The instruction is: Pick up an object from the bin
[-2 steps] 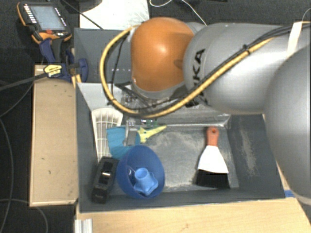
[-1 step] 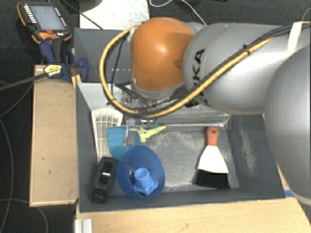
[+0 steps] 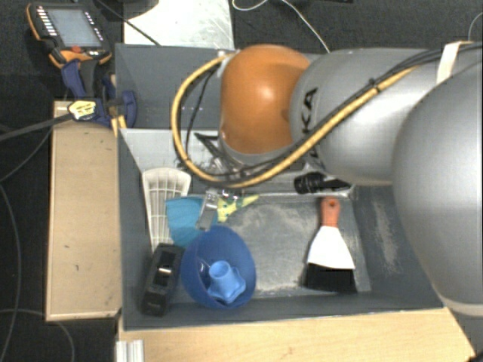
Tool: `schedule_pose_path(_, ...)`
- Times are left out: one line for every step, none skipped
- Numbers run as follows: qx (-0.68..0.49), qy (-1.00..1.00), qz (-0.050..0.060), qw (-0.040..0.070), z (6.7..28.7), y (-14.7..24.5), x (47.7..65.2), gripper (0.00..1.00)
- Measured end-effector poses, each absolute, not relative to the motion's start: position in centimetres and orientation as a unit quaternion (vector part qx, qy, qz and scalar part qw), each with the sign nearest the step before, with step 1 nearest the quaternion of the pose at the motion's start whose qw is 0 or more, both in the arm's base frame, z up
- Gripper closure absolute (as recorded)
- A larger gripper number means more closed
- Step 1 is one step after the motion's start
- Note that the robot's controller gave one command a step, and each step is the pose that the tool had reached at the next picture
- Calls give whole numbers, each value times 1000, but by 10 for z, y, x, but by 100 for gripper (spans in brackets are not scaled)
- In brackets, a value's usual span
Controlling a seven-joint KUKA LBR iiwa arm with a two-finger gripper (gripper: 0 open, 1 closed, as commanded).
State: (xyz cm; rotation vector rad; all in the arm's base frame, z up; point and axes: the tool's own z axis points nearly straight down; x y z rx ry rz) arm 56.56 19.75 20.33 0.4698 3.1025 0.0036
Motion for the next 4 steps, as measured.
schedule_pose_path(-26, 1000, 1, 2, 189, 171, 570, 0)
schedule_pose_path(27, 1000, 1, 1, 222, 183, 498, 0)
schedule_pose_path(-166, 986, 1, 4, 173, 157, 516, 0)
schedule_pose_path(-139, 990, 1, 1, 239, 150, 501, 0)
